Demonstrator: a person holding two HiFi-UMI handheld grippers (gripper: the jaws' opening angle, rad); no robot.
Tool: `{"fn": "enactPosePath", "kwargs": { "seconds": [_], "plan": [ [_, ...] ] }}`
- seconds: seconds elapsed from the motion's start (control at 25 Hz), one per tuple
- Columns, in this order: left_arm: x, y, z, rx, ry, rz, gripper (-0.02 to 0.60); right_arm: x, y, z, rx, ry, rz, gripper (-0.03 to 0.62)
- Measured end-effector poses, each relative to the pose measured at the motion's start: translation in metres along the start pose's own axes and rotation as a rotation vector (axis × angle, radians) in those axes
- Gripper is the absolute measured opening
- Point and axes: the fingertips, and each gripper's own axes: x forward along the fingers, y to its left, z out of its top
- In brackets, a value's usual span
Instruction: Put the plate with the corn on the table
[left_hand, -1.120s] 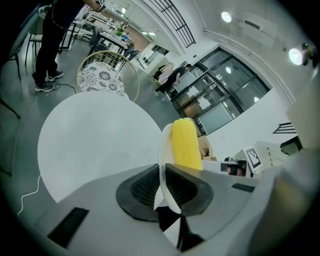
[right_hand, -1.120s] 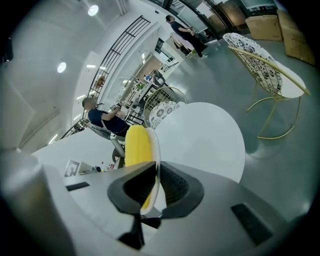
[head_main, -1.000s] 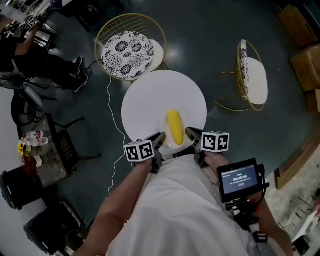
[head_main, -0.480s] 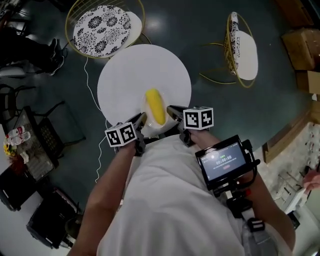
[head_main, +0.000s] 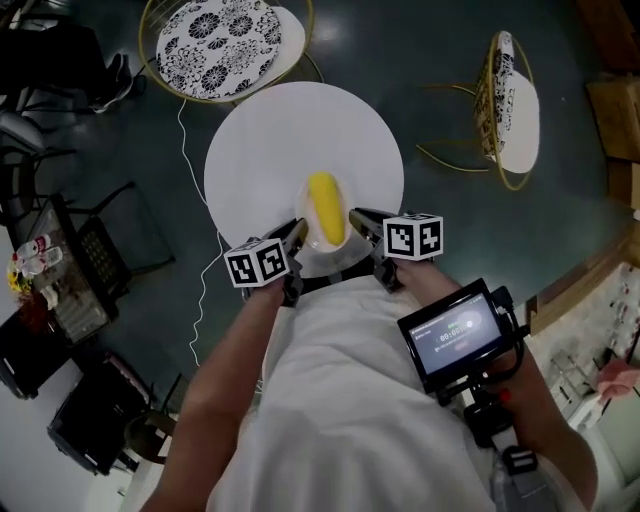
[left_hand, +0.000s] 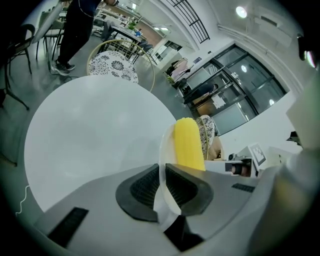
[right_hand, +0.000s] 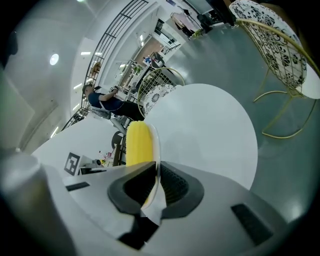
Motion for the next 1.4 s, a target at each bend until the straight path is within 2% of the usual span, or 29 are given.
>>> {"fn": "enactPosePath", "kwargs": {
  "seconds": [0.36,0.6,1.4],
  "plan": [
    [0.034,0.029,0.03,-0.037,-0.01,0.037,0.043,0.042,-0.028,0.034,-0.005,0.03,-0.002,0.038],
    [0.042,0.038,0.041,-0.044,-0.015,0.062,0.043,0.053,-0.031,0.046,-0.015,0.042,-0.006,0.038],
    [0.051,0.047,0.04,-0.032,0.011,0.126,0.043,0.063,-0.035,0.045,-0.056,0.072,-0.061,0.038]
  ]
}}
